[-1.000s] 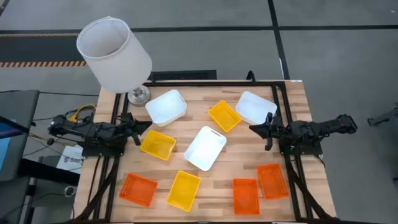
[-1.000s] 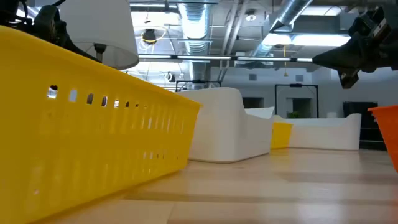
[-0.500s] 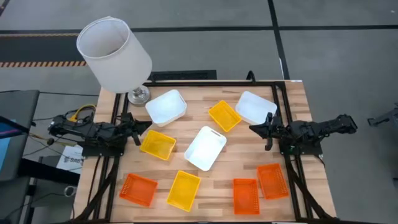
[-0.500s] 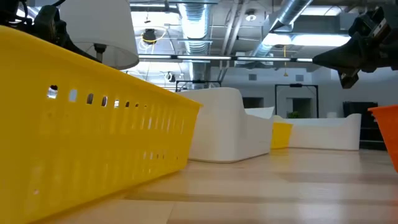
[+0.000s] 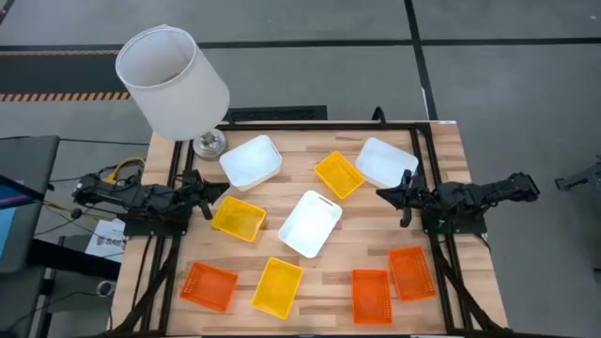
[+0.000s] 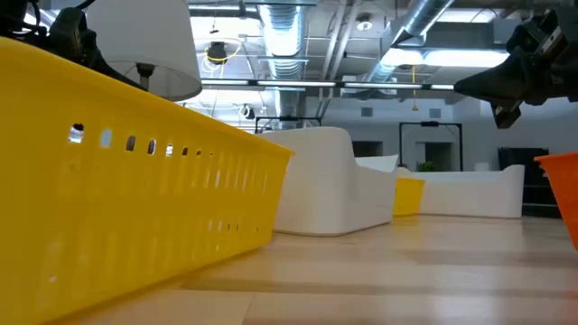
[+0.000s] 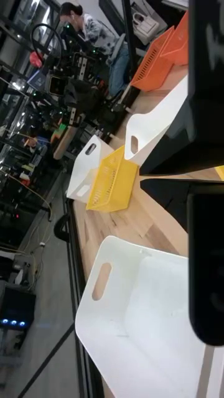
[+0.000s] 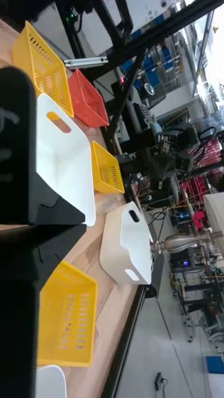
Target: Stack baskets by color
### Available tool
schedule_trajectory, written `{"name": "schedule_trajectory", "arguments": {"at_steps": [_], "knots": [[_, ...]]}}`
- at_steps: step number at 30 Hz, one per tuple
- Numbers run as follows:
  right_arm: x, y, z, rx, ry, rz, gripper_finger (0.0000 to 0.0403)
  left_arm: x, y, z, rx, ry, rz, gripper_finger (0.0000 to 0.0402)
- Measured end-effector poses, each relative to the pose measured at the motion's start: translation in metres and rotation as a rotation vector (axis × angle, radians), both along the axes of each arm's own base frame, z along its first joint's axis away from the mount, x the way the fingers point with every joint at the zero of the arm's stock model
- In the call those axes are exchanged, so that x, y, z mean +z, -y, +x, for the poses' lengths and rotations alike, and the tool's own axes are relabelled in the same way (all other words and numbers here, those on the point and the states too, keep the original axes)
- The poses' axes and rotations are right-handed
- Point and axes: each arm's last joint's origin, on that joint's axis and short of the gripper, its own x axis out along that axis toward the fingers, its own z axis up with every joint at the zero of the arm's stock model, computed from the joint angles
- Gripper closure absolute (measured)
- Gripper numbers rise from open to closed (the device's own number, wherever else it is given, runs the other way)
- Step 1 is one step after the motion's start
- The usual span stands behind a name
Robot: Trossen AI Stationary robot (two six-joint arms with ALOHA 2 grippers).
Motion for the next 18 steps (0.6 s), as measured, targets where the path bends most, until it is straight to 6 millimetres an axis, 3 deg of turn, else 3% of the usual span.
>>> {"name": "schedule_trajectory", "arguments": {"at_steps": [18], "knots": [[0.0000, 0.0000, 0.0000, 0.000, 0.000, 0.000, 0.0390, 0.0000, 0.0000, 0.0000, 0.002, 0.007, -0.015, 0.0395]]}}
